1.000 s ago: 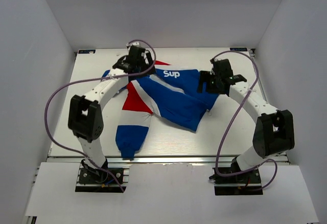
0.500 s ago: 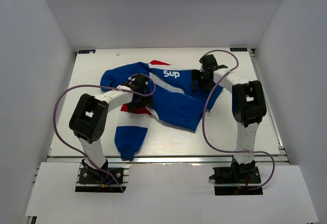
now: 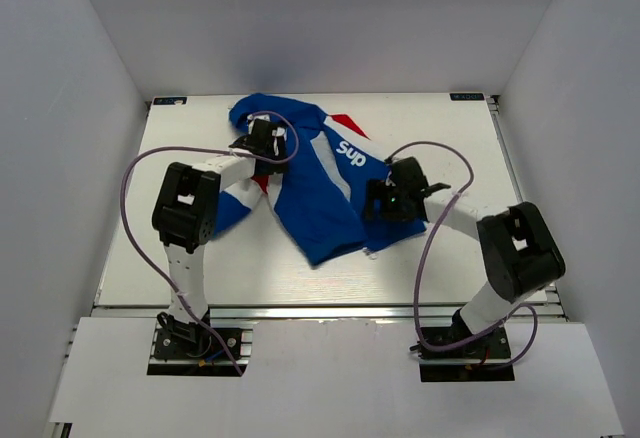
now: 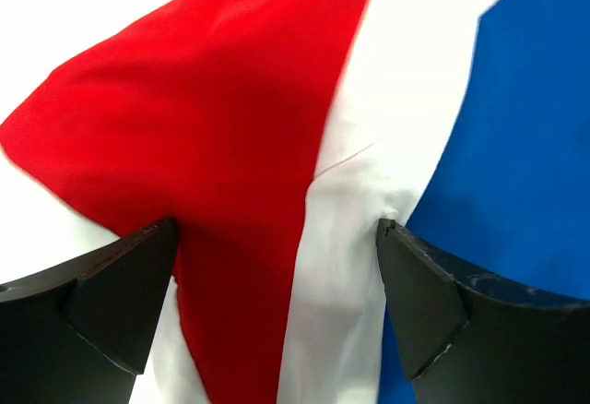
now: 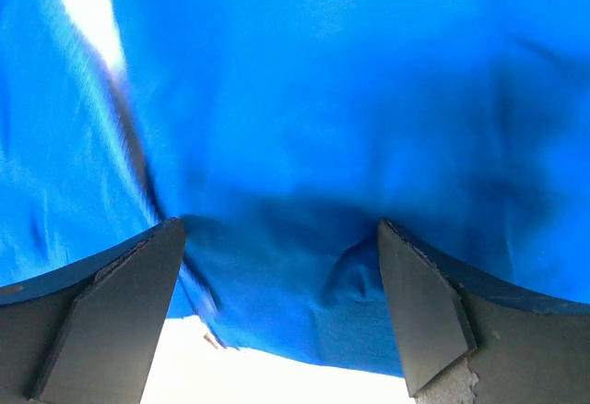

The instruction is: Zip up the jacket

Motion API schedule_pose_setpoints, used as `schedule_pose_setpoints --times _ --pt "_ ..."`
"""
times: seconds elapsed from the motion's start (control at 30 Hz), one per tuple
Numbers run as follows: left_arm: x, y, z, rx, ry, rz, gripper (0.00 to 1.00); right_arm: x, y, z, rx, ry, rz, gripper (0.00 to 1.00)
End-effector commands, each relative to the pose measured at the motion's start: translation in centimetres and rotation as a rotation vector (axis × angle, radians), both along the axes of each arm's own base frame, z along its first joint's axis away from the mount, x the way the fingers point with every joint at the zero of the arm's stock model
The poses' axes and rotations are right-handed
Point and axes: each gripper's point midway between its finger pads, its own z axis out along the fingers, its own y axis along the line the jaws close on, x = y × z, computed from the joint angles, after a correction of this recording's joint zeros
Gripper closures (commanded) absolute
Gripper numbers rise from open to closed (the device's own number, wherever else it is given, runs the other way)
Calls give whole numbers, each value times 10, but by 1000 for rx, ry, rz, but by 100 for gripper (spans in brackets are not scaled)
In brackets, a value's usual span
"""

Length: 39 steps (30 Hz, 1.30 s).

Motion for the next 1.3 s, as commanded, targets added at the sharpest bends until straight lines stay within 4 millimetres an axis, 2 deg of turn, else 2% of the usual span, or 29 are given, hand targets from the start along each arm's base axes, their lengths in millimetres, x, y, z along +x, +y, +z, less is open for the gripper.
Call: schedule_pose_setpoints --times 0.0,0.03,0.07,0.13,0.17,0.2,0.27,0.3,0.37,0.4,0.43,0.5,0.53,0.57,0.6,0.67,0.87,0.97,1.0,1.03,1.07,1.1,1.13,1.17,1.27 --pt "52 -6 30 -18 -159 -183 2 -80 21 -35 19 224 16 11" --pt "56 -6 36 -13 -169 -195 2 -88 21 -38 21 238 11 11" --pt "53 -7 38 -9 -149 -204 2 -87 24 -33 45 223 0 11" --pt "49 -7 47 -16 -146 -203 2 -75 23 -23 39 161 -12 11" --pt "44 -6 58 -26 -151 -199 2 -70 23 -17 31 140 -11 11" --pt "32 -4 54 -41 -131 -179 2 -65 19 -13 3 113 -3 11" --pt "18 -2 61 -64 -123 -164 2 -52 23 6 3 57 16 11" --pt "12 0 83 -86 -161 -149 2 -50 23 11 -5 37 41 11" --pt "-11 2 84 -125 -131 -112 2 -44 21 27 -22 -10 47 11" --pt "-19 3 105 -152 -161 -91 2 -43 20 31 -38 -28 51 11" --pt "-35 1 101 -191 -117 -83 2 -45 17 34 -62 -36 58 11" --pt "-54 -9 108 -246 -91 -86 2 -51 20 46 -96 -86 71 11" --pt "-66 -22 121 -311 -97 -129 2 -59 28 53 -95 -105 93 11" --pt "-84 -40 114 -349 -65 -180 2 -66 29 53 -107 -100 94 11" --pt "-94 -51 114 -385 -53 -189 2 -71 28 53 -118 -103 88 10" --pt "-122 -88 117 -444 -26 -298 2 -83 33 54 -102 -91 67 11" --pt "-188 -149 88 -553 147 -449 2 -107 33 36 -31 -42 33 11" --pt "-207 -165 72 -529 200 -452 2 -108 31 31 -31 -39 25 11" --pt "-207 -171 74 -520 199 -436 2 -109 31 29 -33 -33 22 11" --pt "-217 -177 69 -490 224 -440 2 -110 31 28 -32 -27 25 11" --pt "-213 -174 57 -434 231 -396 2 -111 30 27 -34 -21 20 11" --pt "-209 -178 60 -426 228 -374 2 -113 28 28 -27 -19 7 11" --pt "-217 -178 54 -388 257 -363 2 -117 25 24 -31 -11 0 11" --pt "-213 -170 42 -326 255 -310 2 -118 23 23 -29 -12 -9 11" --pt "-218 -172 35 -286 267 -274 2 -122 17 22 -17 -24 -25 11"
